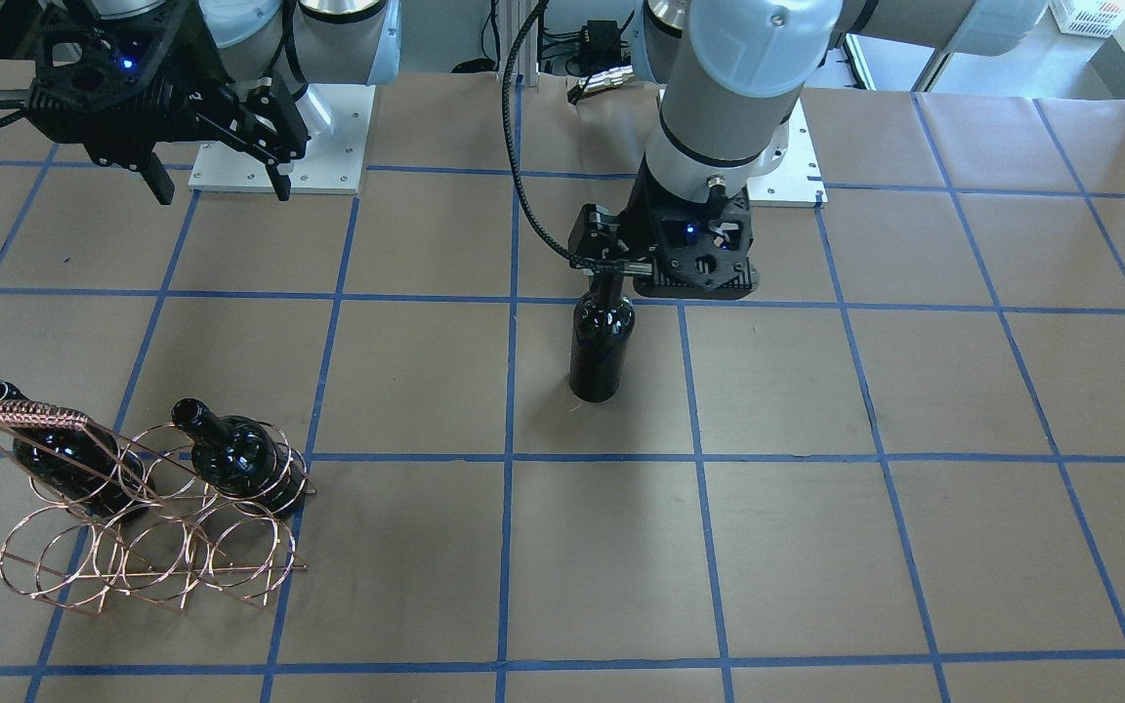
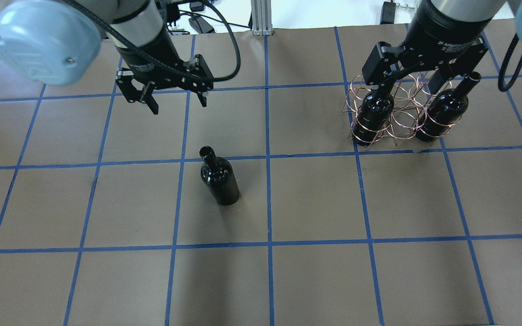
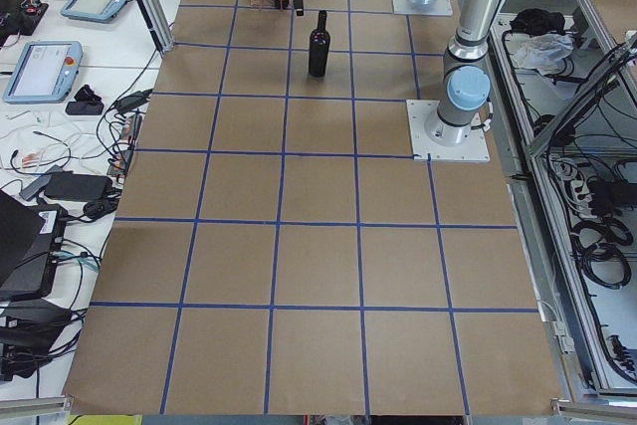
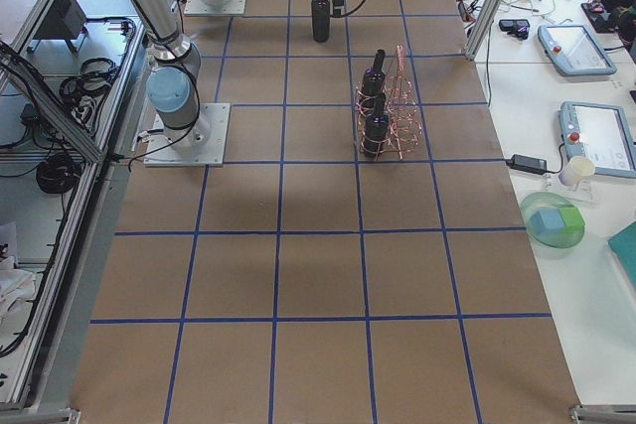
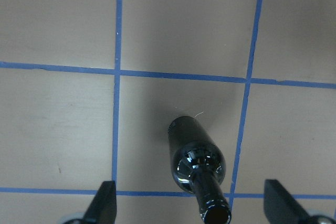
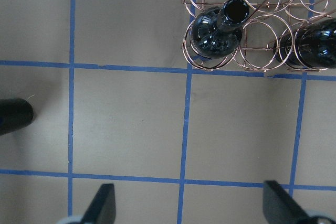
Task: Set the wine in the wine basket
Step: 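Raise the left gripper away while the right gripper moves over the bottle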
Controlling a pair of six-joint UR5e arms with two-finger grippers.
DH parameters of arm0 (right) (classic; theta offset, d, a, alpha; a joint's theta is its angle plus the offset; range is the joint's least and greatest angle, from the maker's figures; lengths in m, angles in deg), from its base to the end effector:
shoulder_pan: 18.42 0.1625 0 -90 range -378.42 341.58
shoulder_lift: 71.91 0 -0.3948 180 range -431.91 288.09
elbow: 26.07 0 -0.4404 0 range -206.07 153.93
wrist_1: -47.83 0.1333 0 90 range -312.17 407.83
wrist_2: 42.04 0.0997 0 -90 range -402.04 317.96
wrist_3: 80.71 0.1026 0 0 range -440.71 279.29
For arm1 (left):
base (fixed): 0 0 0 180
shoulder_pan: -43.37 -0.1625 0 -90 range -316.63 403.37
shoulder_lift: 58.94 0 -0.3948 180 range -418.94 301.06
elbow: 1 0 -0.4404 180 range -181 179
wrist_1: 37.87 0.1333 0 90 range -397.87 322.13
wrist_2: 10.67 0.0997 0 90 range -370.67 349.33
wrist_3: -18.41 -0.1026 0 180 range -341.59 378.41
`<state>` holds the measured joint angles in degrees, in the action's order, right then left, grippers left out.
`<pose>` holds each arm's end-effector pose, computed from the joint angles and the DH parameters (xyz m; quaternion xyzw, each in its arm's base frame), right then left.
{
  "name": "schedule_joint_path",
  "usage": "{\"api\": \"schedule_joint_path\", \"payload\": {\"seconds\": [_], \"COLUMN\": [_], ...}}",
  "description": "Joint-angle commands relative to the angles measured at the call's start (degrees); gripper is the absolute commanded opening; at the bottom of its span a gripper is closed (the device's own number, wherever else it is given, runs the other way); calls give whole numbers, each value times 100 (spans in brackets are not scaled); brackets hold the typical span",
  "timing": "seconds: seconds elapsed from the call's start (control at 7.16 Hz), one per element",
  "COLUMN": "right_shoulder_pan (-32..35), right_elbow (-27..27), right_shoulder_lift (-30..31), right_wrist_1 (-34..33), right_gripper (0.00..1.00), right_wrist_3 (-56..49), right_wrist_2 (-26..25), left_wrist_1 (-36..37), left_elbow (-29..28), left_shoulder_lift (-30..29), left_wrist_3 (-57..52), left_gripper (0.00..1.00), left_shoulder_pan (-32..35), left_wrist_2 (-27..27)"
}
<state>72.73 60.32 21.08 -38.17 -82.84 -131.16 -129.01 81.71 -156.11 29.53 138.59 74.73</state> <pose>0.1453 -0.5183 0.5094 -0.0288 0.9993 -0.0228 0.0075 -0.1944 -0.5722 0.4511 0.0518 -0.9978 -0.0145 0.0385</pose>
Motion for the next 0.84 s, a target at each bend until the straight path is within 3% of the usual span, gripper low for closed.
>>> {"api": "schedule_joint_path", "payload": {"seconds": [0.0,0.14,0.7], "right_shoulder_pan": [9,139,1440], "right_elbow": [-17,-26,-176], "right_shoulder_lift": [-17,-44,-474], "right_wrist_1": [4,-13,-268], "right_gripper": [100,100,100], "right_wrist_3": [72,168,1718], "right_wrist_2": [0,0,-53], "left_wrist_1": [-53,-53,-53], "left_elbow": [-272,-360,-273], "left_shoulder_lift": [180,216,251], "left_wrist_3": [-755,-812,-795], "left_gripper": [100,100,100], "left_shoulder_pan": [-695,-907,-988], "left_wrist_2": [220,536,495]}}
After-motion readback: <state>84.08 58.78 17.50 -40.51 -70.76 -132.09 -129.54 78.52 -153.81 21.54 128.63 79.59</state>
